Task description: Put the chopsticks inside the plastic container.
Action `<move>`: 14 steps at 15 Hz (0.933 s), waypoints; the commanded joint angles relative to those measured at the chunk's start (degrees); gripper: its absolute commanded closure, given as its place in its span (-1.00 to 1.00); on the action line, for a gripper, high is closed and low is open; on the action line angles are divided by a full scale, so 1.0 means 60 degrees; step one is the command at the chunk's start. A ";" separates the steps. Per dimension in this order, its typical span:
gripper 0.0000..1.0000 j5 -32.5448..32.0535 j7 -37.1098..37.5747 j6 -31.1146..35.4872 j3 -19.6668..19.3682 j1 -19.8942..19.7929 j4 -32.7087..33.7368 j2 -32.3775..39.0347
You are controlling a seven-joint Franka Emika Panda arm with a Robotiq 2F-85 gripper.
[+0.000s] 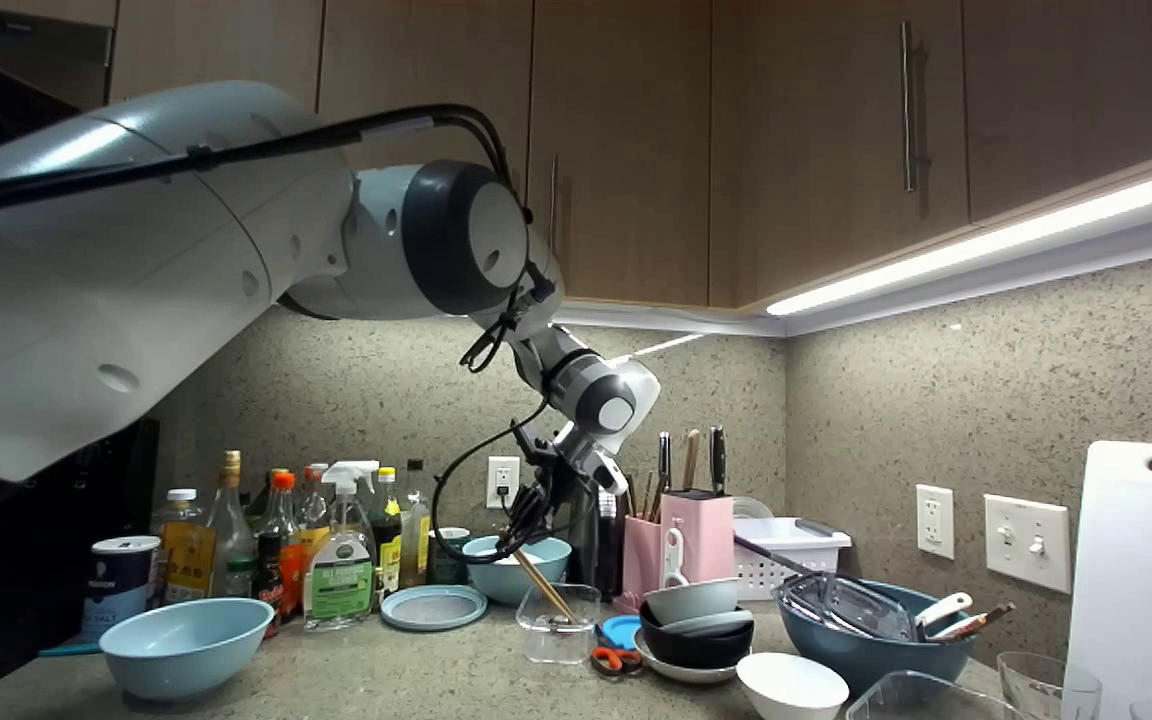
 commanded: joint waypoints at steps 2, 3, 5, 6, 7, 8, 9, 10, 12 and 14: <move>0.96 -0.0203 -0.1071 0.0934 -0.0055 0.0131 -0.0072 -0.0014; 0.96 -0.0246 -0.1218 0.1136 -0.0037 0.0157 -0.0065 0.0016; 0.96 -0.0294 -0.1432 0.1377 0.0013 0.0178 -0.0044 0.0072; 0.96 -0.0334 -0.1465 0.1375 0.0010 0.0192 -0.0045 0.0087; 0.96 -0.0347 -0.1502 0.1403 0.0016 0.0193 -0.0042 0.0106; 0.32 -0.0344 -0.1508 0.1413 0.0019 0.0185 -0.0045 0.0117; 0.29 -0.0327 -0.1489 0.1437 0.0023 0.0179 -0.0051 0.0122; 0.19 -0.0296 -0.1479 0.1467 0.0032 0.0167 -0.0068 0.0112; -0.07 -0.0264 -0.1484 0.1465 0.0049 0.0144 -0.0082 0.0084; -0.33 -0.0242 -0.1464 0.1507 0.0050 0.0142 -0.0093 0.0069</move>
